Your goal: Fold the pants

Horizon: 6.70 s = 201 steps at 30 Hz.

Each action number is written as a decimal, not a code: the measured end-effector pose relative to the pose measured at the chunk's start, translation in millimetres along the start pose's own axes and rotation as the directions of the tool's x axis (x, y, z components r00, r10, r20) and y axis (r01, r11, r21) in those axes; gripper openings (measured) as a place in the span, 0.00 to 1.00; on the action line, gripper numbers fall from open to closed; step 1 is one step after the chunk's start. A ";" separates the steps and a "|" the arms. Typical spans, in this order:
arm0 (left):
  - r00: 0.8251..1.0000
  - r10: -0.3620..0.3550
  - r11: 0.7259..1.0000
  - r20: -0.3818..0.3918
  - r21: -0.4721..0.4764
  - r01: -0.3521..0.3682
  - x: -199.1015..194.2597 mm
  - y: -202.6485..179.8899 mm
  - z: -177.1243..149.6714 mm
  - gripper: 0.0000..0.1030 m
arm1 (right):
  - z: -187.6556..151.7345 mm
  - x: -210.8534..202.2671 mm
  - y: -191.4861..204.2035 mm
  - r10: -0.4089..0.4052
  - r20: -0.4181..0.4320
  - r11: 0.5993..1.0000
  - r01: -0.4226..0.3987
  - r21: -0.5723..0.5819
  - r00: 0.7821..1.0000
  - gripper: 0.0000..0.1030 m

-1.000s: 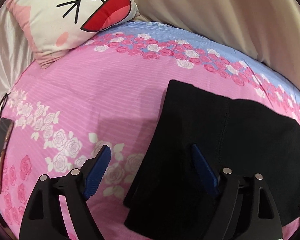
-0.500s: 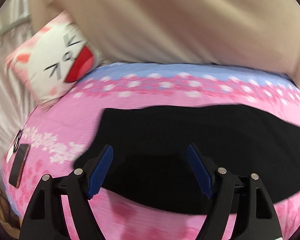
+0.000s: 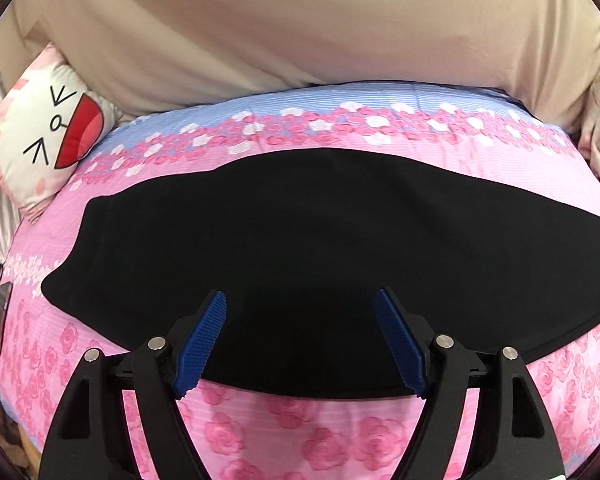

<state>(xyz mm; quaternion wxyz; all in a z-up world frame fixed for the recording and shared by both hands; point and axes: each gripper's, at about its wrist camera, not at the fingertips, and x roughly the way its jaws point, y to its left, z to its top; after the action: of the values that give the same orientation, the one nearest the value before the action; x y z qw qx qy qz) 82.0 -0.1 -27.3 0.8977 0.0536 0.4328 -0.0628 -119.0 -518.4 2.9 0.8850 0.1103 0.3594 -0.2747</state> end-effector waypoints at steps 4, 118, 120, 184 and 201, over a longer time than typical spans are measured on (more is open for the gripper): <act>1.000 -0.001 1.000 -0.003 0.024 0.001 1.0 -13.4 2.2 0.72 | -6.5 -3.9 -4.2 0.028 0.017 1.000 -0.028 0.000 0.999 0.37; 0.998 0.066 0.989 0.005 -0.135 -0.065 13.1 96.2 -28.9 0.79 | 19.6 -6.2 89.3 0.160 0.017 0.963 -0.160 0.219 0.987 0.16; 0.998 0.063 0.986 0.017 -0.155 -0.060 10.7 108.7 -30.9 0.79 | 25.8 -21.2 133.1 0.232 0.022 0.963 -0.233 0.133 0.972 0.16; 0.993 0.109 0.908 -0.038 -0.403 -0.115 1.0 267.0 -88.4 0.79 | -106.0 -68.2 498.5 0.427 -0.174 0.673 -0.440 -0.594 0.888 0.64; 0.995 0.077 0.873 -0.062 -0.478 -0.097 16.8 288.5 -85.8 0.79 | -121.8 -50.7 557.1 0.429 -0.204 0.616 -0.450 -0.647 0.880 0.22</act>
<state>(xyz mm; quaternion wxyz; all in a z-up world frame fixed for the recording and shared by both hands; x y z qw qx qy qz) 72.2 296.3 -81.5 0.8759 -0.1501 0.4501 0.0882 96.0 9.6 -50.5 0.8974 -0.1312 0.4088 0.1018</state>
